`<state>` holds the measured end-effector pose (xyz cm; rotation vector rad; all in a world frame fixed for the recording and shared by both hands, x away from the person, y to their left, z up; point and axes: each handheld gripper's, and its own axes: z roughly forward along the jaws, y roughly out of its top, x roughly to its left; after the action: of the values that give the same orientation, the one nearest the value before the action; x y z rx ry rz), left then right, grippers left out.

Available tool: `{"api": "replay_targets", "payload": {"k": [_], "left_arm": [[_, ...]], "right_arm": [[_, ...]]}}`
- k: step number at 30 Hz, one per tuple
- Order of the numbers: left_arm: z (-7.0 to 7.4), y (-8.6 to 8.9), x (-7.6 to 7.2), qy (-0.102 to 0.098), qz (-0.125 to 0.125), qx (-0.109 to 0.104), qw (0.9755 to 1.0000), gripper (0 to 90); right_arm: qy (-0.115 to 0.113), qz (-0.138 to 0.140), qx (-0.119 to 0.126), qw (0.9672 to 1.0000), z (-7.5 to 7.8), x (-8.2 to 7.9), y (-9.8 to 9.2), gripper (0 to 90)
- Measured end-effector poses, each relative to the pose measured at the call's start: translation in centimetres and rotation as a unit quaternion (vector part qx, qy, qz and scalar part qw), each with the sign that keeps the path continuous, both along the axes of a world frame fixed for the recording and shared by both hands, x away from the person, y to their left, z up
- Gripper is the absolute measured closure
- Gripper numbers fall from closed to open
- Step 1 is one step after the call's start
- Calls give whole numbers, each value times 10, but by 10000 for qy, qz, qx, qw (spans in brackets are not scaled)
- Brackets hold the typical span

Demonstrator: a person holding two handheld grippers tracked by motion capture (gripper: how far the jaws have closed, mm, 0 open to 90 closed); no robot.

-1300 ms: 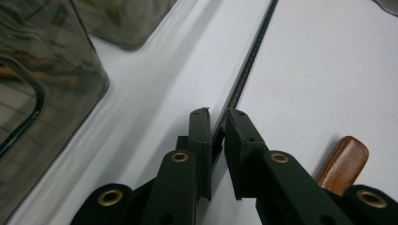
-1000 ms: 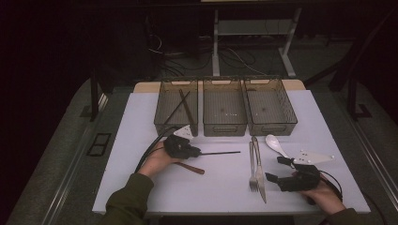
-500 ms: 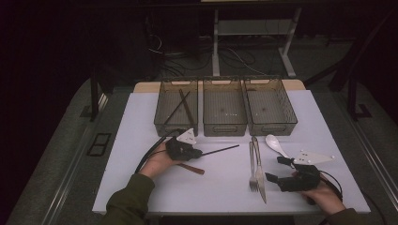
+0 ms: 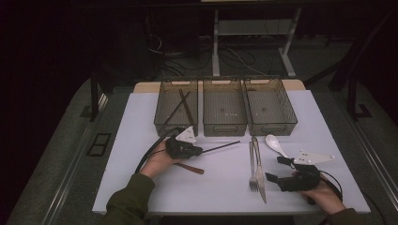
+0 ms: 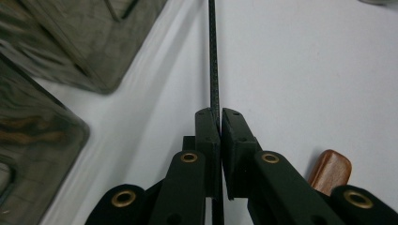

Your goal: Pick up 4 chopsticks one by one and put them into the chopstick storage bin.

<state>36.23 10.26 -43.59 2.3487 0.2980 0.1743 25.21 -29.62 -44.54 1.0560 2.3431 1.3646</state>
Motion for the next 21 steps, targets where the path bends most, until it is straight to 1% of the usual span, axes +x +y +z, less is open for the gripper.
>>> {"api": "replay_targets", "payload": {"k": [4, 5, 7, 8, 10, 13, 14, 16, 21], "left_arm": [[5, 0, -1, -54, -8, -49, 10000, 851], [6, -1, -2, -63, 9, -102, 9999, 851], [9, -2, -3, -79, -52, -121, 9999, 851], [11, -2, -4, -66, -38, -182, 9998, 851], [15, -3, -6, -70, -39, -233, 9997, 851], [21, -2, -9, -42, 45, -299, 9995, 851], [24, -1, -11, -56, 59, -356, 9993, 850], [28, 0, -14, -18, 92, -484, 9988, 851], [39, 5, -20, 27, 177, -610, 9980, 851]], "right_arm": [[2, -2, -8, 10000, 0, 0, 0, 171], [5, -2, -8, 10000, 0, 0, 0, 172], [4, -4, -2, 10000, 0, 0, 0, 172], [-2, -2, 0, 10000, 0, 0, 0, 171], [-2, -4, 2, 10000, 0, 0, 0, 172], [-6, 0, 2, 10000, 0, 0, 0, 172], [-8, 0, 4, 10000, 0, 0, 0, 172], [-2, -7, 11, 10000, 0, 0, 0, 172], [-15, -4, 3, 10000, 1, 0, 0, 171]]}}
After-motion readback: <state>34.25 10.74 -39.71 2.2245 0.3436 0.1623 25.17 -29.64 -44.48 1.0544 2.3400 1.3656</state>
